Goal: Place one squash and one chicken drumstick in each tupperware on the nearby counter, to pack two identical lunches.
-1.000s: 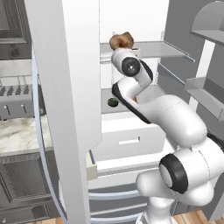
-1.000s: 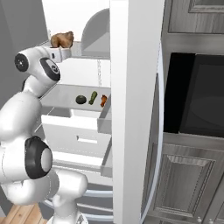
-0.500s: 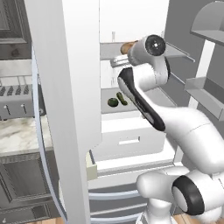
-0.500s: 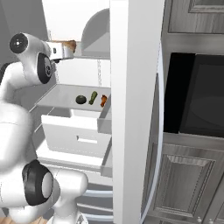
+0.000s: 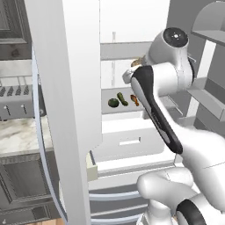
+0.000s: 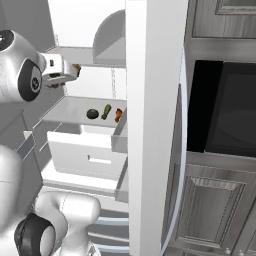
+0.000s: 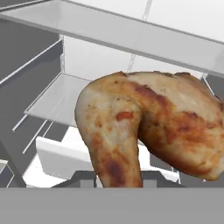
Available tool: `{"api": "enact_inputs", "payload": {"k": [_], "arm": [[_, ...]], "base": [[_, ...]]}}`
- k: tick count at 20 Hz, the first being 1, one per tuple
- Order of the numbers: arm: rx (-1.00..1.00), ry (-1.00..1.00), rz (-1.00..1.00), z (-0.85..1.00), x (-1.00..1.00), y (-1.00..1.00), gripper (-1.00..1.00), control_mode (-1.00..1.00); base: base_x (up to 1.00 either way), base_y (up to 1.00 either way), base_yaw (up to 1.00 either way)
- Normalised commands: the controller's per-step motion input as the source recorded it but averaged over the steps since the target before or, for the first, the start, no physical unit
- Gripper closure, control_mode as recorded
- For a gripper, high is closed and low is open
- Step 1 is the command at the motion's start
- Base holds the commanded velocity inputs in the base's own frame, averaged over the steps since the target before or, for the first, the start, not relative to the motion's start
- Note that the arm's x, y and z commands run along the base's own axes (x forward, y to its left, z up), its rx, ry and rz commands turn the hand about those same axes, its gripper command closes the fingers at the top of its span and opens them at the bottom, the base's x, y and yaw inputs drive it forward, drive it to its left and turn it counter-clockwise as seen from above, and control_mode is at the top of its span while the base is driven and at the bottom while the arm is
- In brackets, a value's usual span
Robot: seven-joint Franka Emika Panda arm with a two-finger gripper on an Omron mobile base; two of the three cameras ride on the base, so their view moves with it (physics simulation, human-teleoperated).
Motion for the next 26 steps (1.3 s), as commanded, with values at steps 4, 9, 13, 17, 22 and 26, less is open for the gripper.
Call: {"api": "enact_inputs", "payload": {"k": [4, 9, 13, 17, 22, 26], "arm": [[0.0, -0.14, 0.04, -0.87, -0.2, -0.21, 1.0, -1.0], [0.0, -0.11, 0.0, -0.23, -0.26, -0.38, 1.0, -1.0], [0.0, -0.01, 0.02, 0.0, 0.01, -0.04, 1.0, -1.0], [0.0, -0.01, 0.01, -0.1, 0.0, -0.05, 1.0, 1.0], [0.0, 0.0, 0.0, 0.0, 0.0, 0.0, 1.0, 1.0], [0.0, 0.0, 0.0, 0.0, 0.0, 0.0, 1.0, 1.0]], "base": [[0.0, 0.0, 0.0], [0.0, 0.0, 0.0], [0.0, 0.0, 0.0], [-0.07, -0.05, 0.0], [-0.91, -0.03, 0.0], [-1.0, 0.0, 0.0]]}}
